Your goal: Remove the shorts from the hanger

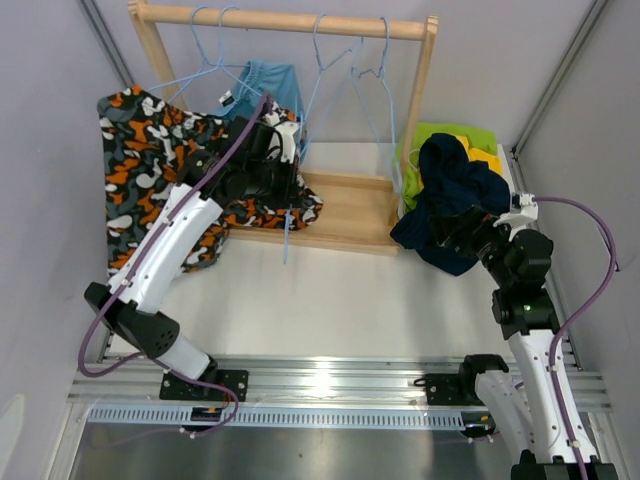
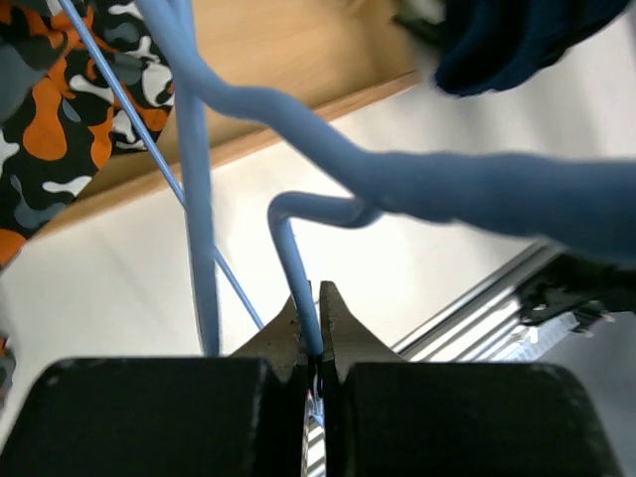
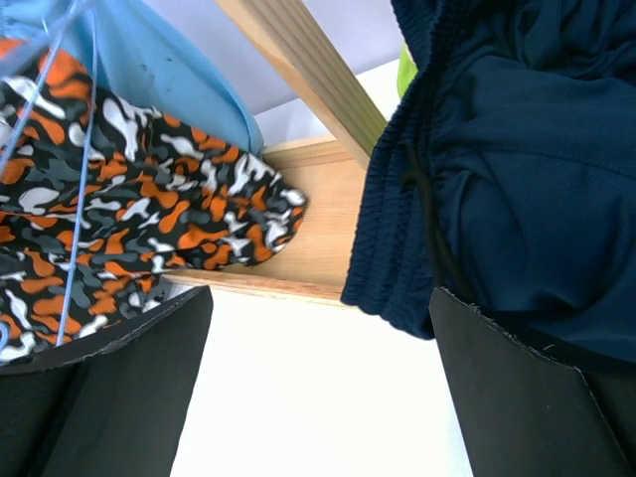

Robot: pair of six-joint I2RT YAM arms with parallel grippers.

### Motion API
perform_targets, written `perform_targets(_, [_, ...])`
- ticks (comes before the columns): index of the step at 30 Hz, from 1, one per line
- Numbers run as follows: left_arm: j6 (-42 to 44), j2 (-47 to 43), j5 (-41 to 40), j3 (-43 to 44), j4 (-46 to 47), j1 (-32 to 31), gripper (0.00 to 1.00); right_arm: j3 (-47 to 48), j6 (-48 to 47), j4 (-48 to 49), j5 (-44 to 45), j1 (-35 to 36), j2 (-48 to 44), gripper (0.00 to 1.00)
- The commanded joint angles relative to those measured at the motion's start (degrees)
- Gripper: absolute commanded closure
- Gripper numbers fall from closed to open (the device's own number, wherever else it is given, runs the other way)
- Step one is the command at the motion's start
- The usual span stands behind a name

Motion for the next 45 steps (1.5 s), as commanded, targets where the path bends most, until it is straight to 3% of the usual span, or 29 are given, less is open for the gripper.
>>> perform_targets(1, [1.1, -4.2, -9.2, -4.9, -5.5, -0.2, 1.0, 3.2, 0.5, -2.2, -0.8, 0.3, -2.5, 0.0])
perform_targets(7, [-0.5, -11.4, -11.6, -6.3, -3.3, -0.2, 1.0, 3.3, -0.1, -5.7, -0.6, 0.3, -5.9, 0.0])
perform_targets(11, [-1.6, -15.5, 11.1, -10.3, 9.2, 0.1, 1.0, 3.4, -0.3, -7.3, -0.5, 0.4, -7.3, 0.0])
perform_targets(12, [-3.3, -15.7, 20.0, -12.3, 11.1, 0.1, 1.0, 3.3, -0.4, -7.8, -0.1, 0.3, -7.6, 0.01])
perform_targets(15, [-6.2, -15.9, 34.0, -16.9, 17.3, 0.1, 1.0, 3.2, -0.5, -8.8, 0.2, 0.3, -8.9, 0.0])
perform_targets(18, [-11.1, -18.2, 45.3, -22.0, 27.2, 0.0, 1.0, 3.3, -1.1, -10.0, 0.5, 0.3, -9.9, 0.01])
perform_targets(20, [-11.7, -19.3, 47.7, -24.9, 29.5, -0.2, 1.0, 3.3, -1.5, -10.6, 1.1, 0.3, -10.6, 0.01])
perform_targets(26, [-3.1, -18.2, 46.0, -19.9, 19.0, -0.7, 1.0, 3.3, -1.7, -11.2, 1.4, 0.3, -11.1, 0.01])
perform_targets(29, [1.7, -14.8, 34.8, -12.1, 9.2, -0.8, 1.0, 3.5, -1.6, -11.2, 1.5, 0.2, -11.2, 0.01])
perform_targets(32, [4.6, -13.8, 21.9, -7.1, 5.2, -0.8, 1.0, 3.7, -1.9, -11.8, 1.7, 0.3, -11.6, 0.01])
perform_targets(39, [6.1, -7.4, 6.0, 7.6, 2.3, -0.3, 1.0, 3.7, -3.0, -13.1, 1.8, 0.3, -11.7, 0.0])
perform_targets(45, [8.2, 2.2, -2.9, 18.7, 1.1, -0.3, 1.0, 3.4, -3.7, -13.9, 2.2, 0.2, -11.9, 0.0])
